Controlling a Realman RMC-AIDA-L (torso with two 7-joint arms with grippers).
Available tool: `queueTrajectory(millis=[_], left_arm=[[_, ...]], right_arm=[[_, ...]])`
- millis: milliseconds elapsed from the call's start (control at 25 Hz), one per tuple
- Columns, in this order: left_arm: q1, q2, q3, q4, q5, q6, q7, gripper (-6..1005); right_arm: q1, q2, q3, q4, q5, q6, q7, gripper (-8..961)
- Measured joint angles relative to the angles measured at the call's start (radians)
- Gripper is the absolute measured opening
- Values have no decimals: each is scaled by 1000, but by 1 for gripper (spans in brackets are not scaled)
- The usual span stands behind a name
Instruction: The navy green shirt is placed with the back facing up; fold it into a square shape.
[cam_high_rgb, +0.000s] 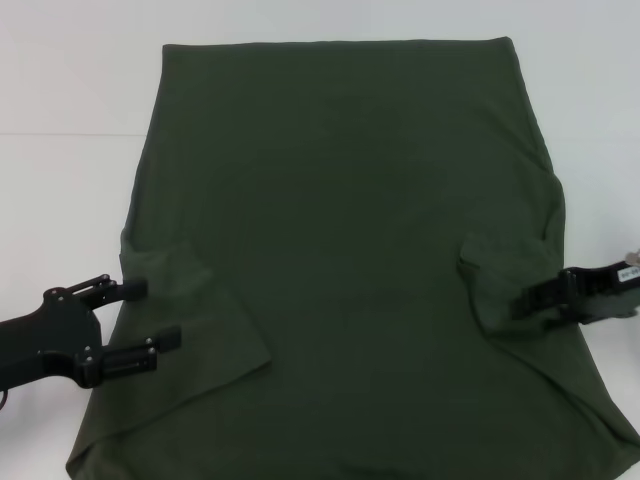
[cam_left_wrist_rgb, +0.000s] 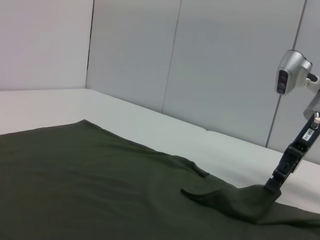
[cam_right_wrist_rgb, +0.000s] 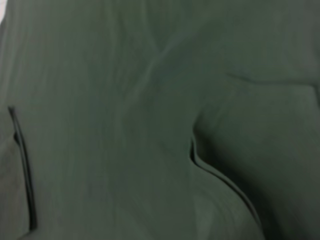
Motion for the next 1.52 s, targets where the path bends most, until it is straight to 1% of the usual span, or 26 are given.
queueTrajectory(millis=[200, 360, 520, 680, 880, 960, 1040, 1120, 1280, 1320, 1360, 1440, 1480, 1520], left_arm=[[0, 0, 1, -1, 0, -5, 0, 836], [0, -1, 0, -2, 0, -6, 0, 836], [0, 0, -3, -12, 0, -6, 0, 836], [0, 1, -5, -14, 0, -8, 0, 836], [0, 1, -6, -16, -12, -8, -6, 836], [3, 2, -7, -26, -30, -4, -19, 836], [7, 5, -15, -34, -48, 0, -65, 836], [8, 9, -28, -36, -54, 2, -139, 836], [9, 23, -41, -30, -51, 31, -311, 836], [9, 26, -45, -28, -48, 44, -348, 836], [9, 31, -49, -27, -46, 65, -390, 836], [9, 42, -61, -22, -42, 104, -483, 836], [10, 48, -65, -17, -38, 119, -524, 836], [10, 54, -69, -10, -33, 137, -573, 836]], right_arm=[[22, 19, -5, 3, 43, 9, -13, 654], [53, 34, -6, 39, 89, -11, -48, 653], [72, 37, -6, 77, 149, -67, -99, 655], [60, 33, -1, 77, 182, -108, -135, 654], [9, 10, 2, 67, 251, -169, -218, 653], [-16, 0, 2, 63, 270, -201, -306, 653], [-45, -4, 2, 61, 280, -242, -431, 653], [-81, 1, 2, 58, 285, -276, -571, 654], [-156, 27, 4, 50, 337, -294, -816, 654], [-192, 37, 5, 49, 383, -291, -936, 654], [-192, 37, 5, 49, 383, -291, -936, 656], [-233, 44, 7, 48, 433, -287, -1068, 659], [-268, 47, 9, 48, 470, -286, -1180, 661], [-268, 47, 9, 48, 470, -286, -1180, 663]])
